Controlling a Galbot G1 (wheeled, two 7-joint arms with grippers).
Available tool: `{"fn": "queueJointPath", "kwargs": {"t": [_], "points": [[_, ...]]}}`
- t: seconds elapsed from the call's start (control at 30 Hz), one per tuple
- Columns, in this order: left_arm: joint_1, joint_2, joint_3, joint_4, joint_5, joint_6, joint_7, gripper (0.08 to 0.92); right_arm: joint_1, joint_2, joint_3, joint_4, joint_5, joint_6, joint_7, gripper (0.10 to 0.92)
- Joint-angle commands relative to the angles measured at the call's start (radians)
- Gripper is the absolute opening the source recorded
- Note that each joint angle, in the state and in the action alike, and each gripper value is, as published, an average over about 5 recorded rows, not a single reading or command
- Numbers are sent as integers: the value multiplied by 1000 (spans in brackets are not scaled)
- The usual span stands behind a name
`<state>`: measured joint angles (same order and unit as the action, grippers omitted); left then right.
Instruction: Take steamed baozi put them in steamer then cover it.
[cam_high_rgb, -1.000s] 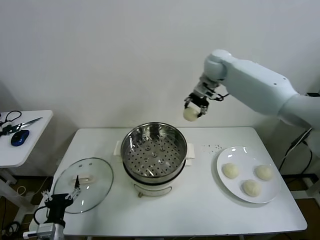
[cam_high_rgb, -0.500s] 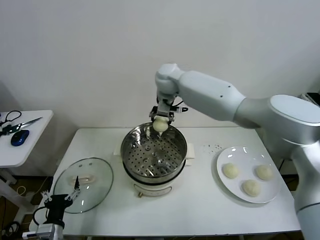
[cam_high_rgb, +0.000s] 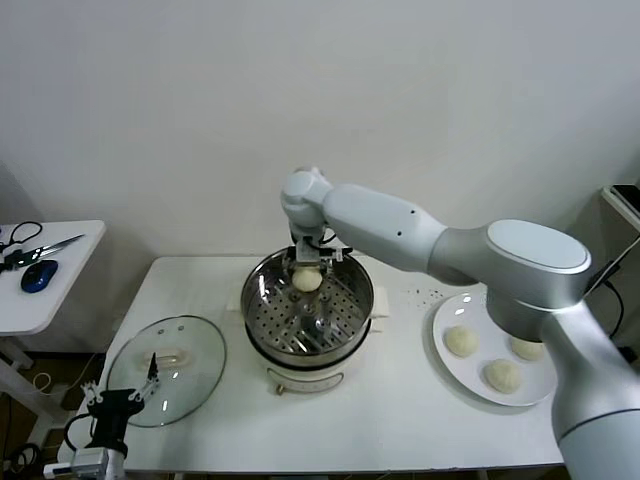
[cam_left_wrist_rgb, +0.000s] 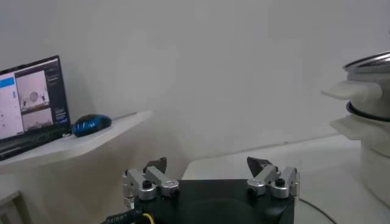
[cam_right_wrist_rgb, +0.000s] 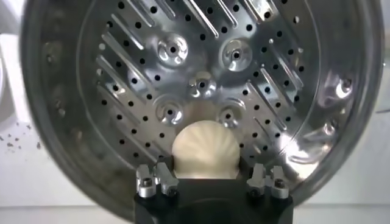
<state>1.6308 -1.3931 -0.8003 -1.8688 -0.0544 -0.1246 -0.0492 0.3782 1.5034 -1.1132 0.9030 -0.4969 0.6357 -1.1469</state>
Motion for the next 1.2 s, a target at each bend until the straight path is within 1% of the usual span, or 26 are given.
{"fn": "queueJointPath", "kwargs": {"t": [0.03,0.1,0.27,0.4,0.57,0.7,0.73,0.77,0.9,0.97,1.07,1.13,1.2], "points": [[-1,-5,1,-1,-1,4,0,823,-28,18,-5,-26,-16,0,5,695],[0,-8,2,-3,0,5,0,823,-24,14,-13,-25,4,-18,7,707],[0,-9,1,-4,2,5,0,823,-10,1,-12,-26,30,-28,11,798],[3,-8,-2,-5,-3,7,-2,823,11,-37,3,11,38,-12,20,820],[10,-9,-3,-6,-6,6,-4,823,57,-137,27,143,69,-15,17,823],[12,-8,-3,-9,-5,6,-4,823,126,-259,27,264,147,-43,8,823],[13,-8,-3,-10,-5,6,-4,823,154,-299,16,288,190,-62,8,823],[13,-7,-3,-12,-4,7,-3,823,184,-335,0,308,247,-94,9,823],[16,-6,0,-20,-3,8,-4,823,324,-484,-142,348,584,-300,58,823],[17,-7,1,-25,-3,10,-4,823,371,-559,-216,370,707,-413,96,823],[19,-8,1,-30,-4,10,-5,823,408,-678,-297,451,860,-677,177,823],[21,-8,2,-31,-5,10,-5,823,398,-753,-316,494,930,-841,220,823],[22,-7,3,-31,-5,9,-5,823,361,-815,-308,504,955,-927,213,823]]}}
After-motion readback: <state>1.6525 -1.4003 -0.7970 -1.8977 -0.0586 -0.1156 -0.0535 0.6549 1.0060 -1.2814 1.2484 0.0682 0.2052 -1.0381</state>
